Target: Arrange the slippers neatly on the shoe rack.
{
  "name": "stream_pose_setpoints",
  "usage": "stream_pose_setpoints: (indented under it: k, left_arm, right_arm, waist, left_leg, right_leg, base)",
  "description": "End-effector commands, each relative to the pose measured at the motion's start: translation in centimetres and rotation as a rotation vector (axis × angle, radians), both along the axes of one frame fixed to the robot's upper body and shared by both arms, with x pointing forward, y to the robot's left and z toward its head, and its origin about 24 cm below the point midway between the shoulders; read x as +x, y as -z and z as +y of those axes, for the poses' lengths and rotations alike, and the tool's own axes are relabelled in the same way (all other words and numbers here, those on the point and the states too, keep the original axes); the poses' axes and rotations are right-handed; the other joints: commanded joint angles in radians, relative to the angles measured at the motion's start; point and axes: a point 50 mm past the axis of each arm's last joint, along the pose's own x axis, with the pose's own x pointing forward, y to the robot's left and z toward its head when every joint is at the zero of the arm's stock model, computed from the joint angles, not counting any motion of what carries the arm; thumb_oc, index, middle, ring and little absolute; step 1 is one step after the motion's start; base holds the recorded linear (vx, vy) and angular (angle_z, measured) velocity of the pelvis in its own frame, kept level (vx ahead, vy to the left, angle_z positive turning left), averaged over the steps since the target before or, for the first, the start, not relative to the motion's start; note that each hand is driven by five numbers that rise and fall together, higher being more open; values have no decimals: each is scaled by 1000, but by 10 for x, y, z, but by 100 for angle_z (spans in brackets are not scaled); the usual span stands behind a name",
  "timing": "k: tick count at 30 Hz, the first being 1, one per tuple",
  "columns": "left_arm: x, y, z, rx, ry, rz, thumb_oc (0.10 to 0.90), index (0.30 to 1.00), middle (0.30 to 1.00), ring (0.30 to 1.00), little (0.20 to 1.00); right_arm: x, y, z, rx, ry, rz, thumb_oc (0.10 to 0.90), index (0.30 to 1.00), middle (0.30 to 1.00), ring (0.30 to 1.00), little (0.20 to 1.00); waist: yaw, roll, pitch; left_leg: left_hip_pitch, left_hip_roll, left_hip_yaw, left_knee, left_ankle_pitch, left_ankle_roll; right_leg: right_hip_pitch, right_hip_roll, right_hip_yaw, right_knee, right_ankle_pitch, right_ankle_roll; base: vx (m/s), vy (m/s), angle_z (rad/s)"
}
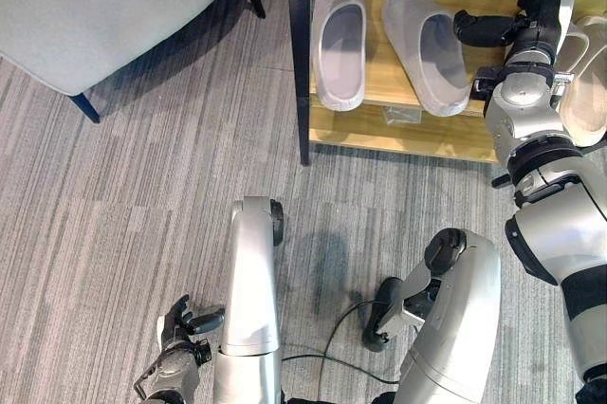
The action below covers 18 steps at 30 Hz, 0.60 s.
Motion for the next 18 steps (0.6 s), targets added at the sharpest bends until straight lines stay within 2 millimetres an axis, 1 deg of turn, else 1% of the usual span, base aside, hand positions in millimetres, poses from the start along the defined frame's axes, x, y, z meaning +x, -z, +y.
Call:
stream_pose_setpoints:
  k: [1, 4, 7, 12, 13, 15, 17, 18]
  left_arm:
    - [-8, 0, 9, 52, 77, 32, 800, 900, 900, 900, 900]
    - [-10, 0, 13, 70, 70, 43, 800, 900, 900, 900, 900]
    - [-14, 1, 15, 65, 53, 57, 800, 900, 900, 900, 900]
    - [-17, 6, 8, 38, 60, 71, 800, 900, 900, 900, 900]
    - [-18, 6, 7, 30, 50, 72, 800, 900, 900, 900, 900]
    - [-19, 7, 7, 18, 34, 71, 800, 900, 900, 900, 900]
    - [-17, 7, 5, 12, 26, 70, 800, 900, 900, 900, 900]
    - [-17, 8, 2, 8, 27, 71, 800, 900, 900, 900, 900]
  right_arm:
    - [-14, -62, 9, -35, -85, -237, 800, 900, 900, 900, 900]
    - [-15, -62, 8, -54, -80, -233, 800, 900, 900, 900, 900]
    - [-15, -60, 12, -96, -98, -228, 800, 900, 900, 900, 900]
    - [-15, -59, 16, -209, -88, -205, 800, 900, 900, 900, 900]
    - [-17, -60, 18, -227, -106, -224, 800, 900, 900, 900, 900]
    - [-25, -63, 32, -273, -182, -299, 800, 900, 900, 900, 900]
    - [-41, -67, 42, -330, -247, -390, 800, 900, 900, 900, 900]
    - [-49, -65, 43, -359, -260, -425, 800, 900, 900, 900, 900]
  waist:
    - [48, 6, -17]
    - [44, -1, -17]
    - [39, -7, -17]
    - [26, -9, -17]
    - [22, -10, -17]
    - [12, -14, -17]
    - [-4, -22, -17]
    - [-10, -24, -17]
  left_leg:
    - [15, -1, -31, -32, -44, 102]
    - [15, 1, -27, -33, -46, 103]
    - [15, 2, -27, -32, -47, 101]
    - [15, 3, -27, -30, -51, 103]
    - [15, 3, -27, -29, -51, 104]
    - [15, 6, -25, -31, -51, 104]
    - [15, 10, -24, -32, -54, 105]
    - [15, 11, -24, -30, -55, 105]
  right_leg:
    - [14, 29, 76, -53, -23, -87]
    - [14, 31, 81, -55, -19, -87]
    - [14, 36, 84, -54, -16, -86]
    - [14, 41, 85, -54, -15, -84]
    - [14, 43, 86, -52, -16, -84]
    - [14, 43, 90, -52, -16, -84]
    - [14, 45, 93, -52, -19, -84]
    - [14, 46, 95, -52, -21, -84]
  base:
    - [0, 0, 0]
    - [-1, 10, 0]
    - [0, 0, 0]
    - [0, 25, -6]
    - [8, 37, -9]
    - [16, 34, -3]
    - [0, 0, 0]
    - [33, 6, -3]
